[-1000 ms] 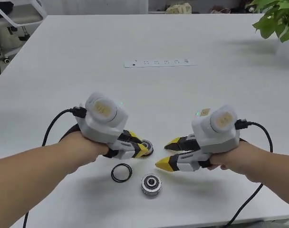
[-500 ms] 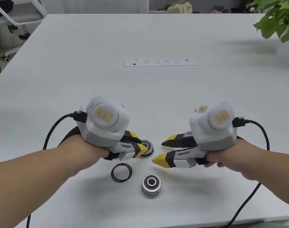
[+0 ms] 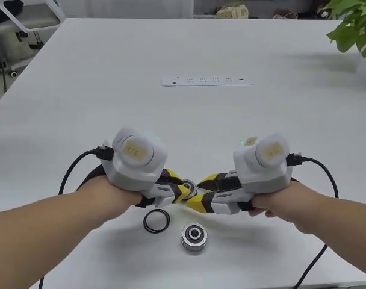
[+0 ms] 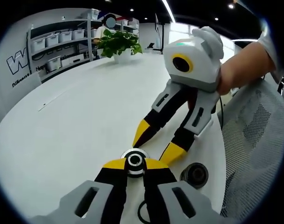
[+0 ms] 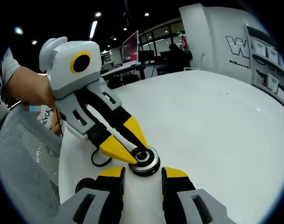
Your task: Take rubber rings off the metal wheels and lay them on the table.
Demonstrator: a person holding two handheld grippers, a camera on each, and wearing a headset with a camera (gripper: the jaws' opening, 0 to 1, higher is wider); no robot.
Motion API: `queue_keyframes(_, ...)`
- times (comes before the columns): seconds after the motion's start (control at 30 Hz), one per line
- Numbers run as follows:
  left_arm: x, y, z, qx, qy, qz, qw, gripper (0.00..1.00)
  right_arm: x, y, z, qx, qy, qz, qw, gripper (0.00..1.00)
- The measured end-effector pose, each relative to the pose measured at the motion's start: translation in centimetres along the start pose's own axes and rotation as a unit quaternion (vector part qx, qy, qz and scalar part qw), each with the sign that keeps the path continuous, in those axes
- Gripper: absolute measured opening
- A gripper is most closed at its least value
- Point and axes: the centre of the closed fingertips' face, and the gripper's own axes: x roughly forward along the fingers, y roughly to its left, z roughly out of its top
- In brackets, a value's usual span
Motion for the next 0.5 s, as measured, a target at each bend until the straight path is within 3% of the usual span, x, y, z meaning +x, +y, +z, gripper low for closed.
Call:
queue_keyframes(0.27, -0.01, 0.02, 0.00, -0.002, -0.002, 0.003, 1.0000, 0.08, 0.10, 0.00, 0.21, 0.014, -0.013, -0.001, 0.9998, 0.25)
queue_keyframes(0.5, 0.00, 0.03, 0.03, 0.000, -0.001, 0.004, 1.0000, 0.08, -0.06, 0.09, 0.06, 0.002, -0.010, 0.000, 1.0000, 0.21)
